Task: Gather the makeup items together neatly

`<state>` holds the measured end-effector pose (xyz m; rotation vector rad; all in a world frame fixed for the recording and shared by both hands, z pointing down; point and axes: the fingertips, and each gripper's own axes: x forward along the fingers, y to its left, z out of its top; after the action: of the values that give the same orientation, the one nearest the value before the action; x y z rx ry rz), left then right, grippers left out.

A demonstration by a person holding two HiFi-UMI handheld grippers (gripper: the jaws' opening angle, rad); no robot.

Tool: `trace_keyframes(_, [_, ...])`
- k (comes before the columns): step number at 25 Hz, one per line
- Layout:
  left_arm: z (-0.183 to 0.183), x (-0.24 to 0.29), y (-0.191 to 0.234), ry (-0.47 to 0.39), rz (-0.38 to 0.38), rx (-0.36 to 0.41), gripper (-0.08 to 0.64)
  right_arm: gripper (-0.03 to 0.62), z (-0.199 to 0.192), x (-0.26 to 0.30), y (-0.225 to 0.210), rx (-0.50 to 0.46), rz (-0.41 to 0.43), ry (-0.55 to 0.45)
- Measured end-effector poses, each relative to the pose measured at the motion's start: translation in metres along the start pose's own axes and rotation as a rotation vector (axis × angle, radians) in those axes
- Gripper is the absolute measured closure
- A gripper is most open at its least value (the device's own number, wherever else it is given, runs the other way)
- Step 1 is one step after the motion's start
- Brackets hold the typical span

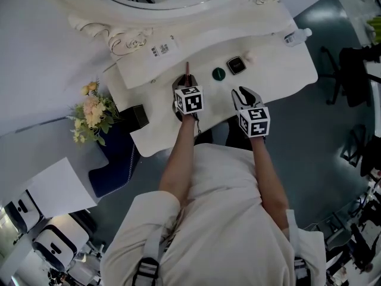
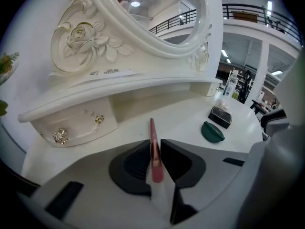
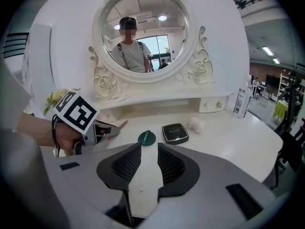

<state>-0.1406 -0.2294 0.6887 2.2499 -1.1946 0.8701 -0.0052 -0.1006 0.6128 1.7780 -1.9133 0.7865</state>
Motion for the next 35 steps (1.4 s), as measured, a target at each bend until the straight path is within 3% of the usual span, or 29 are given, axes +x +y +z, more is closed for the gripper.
trace_keyframes(10, [-0.002,0.000,-0.001,0.005,0.033,-0.001,0.500,0.457,0.008,0.015,0.002,-0.021,0.043,-0.001])
trace_keyframes(22, [-0.003,-0.011,-0.013,-0.009,0.113,-0.118,0.500,0.457,0.029,0.040,0.003,-0.095,0.201,0.011])
trace_keyframes(35, [0.002,-0.014,-0.050,-0.030,0.245,-0.277,0.500,0.462,0.042,0.046,-0.041,-0.254,0.342,0.066])
